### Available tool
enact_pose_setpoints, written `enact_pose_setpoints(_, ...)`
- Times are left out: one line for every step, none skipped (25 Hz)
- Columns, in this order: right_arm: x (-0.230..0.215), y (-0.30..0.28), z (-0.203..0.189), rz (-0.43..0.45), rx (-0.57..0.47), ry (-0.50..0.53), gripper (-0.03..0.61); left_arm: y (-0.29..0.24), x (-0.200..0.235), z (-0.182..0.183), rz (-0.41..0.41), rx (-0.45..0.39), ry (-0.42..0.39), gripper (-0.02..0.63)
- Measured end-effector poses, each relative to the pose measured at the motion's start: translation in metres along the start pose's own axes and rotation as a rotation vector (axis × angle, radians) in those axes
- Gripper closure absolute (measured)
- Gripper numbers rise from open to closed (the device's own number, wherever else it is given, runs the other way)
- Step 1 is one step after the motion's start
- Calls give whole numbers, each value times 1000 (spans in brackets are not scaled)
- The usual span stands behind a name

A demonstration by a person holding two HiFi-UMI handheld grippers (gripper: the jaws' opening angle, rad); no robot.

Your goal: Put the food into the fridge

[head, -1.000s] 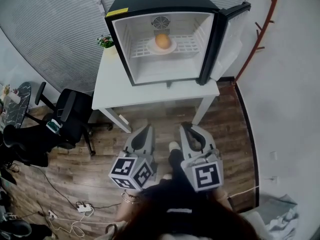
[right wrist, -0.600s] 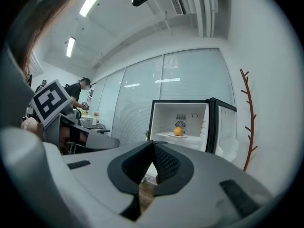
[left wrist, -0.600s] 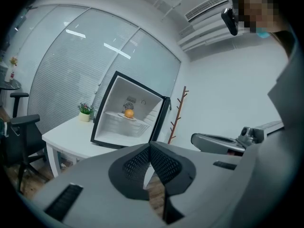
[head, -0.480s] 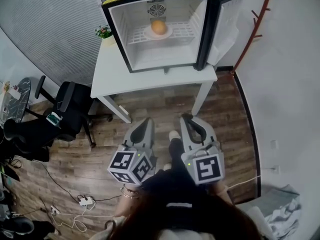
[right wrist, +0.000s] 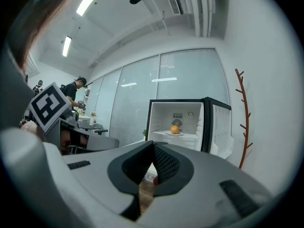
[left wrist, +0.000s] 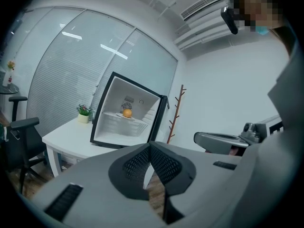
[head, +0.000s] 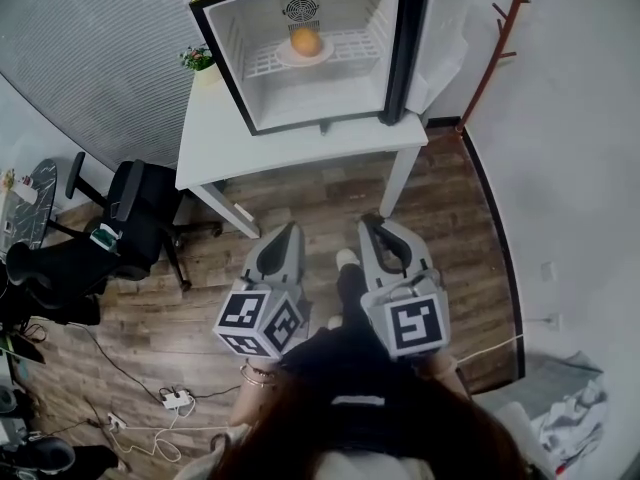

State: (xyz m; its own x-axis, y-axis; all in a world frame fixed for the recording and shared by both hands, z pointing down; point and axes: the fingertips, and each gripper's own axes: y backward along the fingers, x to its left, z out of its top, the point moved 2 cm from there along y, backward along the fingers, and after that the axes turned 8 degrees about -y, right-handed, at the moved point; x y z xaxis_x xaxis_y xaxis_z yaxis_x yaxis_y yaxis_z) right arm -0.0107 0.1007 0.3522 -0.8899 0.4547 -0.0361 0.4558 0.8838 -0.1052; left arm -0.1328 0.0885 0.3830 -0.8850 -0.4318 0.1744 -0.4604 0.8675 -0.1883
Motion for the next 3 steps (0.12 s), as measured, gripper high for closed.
enact_pose_setpoints(-1,1,0,-3,-1,-5,580,-1,0,0,0,1,-1,621)
enact_pose_setpoints(-1,1,1,-7,-3,-8,580,-2,0,-1,1,2,-2,621)
enact_pose_setpoints(-2,1,1,-10,-4,-11,580,-3,-1,-1,1,3,-3,621)
